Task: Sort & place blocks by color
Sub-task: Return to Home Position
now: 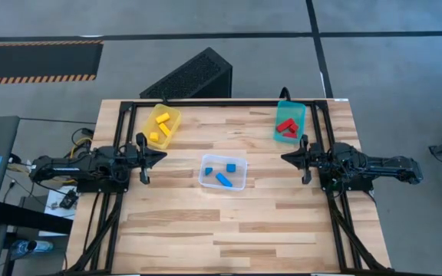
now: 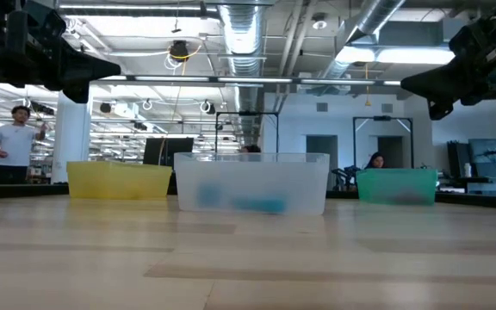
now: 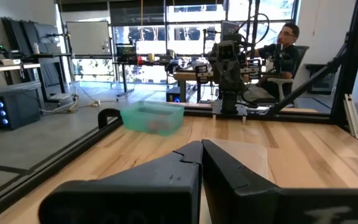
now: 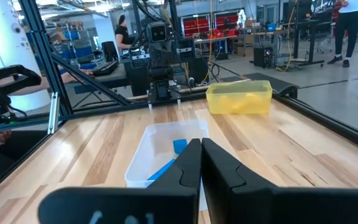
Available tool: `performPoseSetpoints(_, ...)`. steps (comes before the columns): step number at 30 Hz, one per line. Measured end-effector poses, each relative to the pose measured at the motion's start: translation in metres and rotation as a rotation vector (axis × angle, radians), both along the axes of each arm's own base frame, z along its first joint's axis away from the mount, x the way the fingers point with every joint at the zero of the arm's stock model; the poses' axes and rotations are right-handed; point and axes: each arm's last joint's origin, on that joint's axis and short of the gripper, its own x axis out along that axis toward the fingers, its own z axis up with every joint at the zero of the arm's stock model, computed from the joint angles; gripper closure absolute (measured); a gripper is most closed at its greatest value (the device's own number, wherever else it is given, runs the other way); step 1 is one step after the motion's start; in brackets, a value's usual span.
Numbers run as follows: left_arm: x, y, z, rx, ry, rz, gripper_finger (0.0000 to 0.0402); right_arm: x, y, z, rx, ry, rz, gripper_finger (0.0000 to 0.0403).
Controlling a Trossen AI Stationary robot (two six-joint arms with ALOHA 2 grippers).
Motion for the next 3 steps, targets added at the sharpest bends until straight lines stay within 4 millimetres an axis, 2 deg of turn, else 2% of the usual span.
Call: performPoseSetpoints(3, 0.0000, 0.0000, 0.0000, 0.000, 0.000, 0.000, 0.0401, 0.0000, 0.0000, 0.0000, 0.000, 0.000, 0.000, 0.0372)
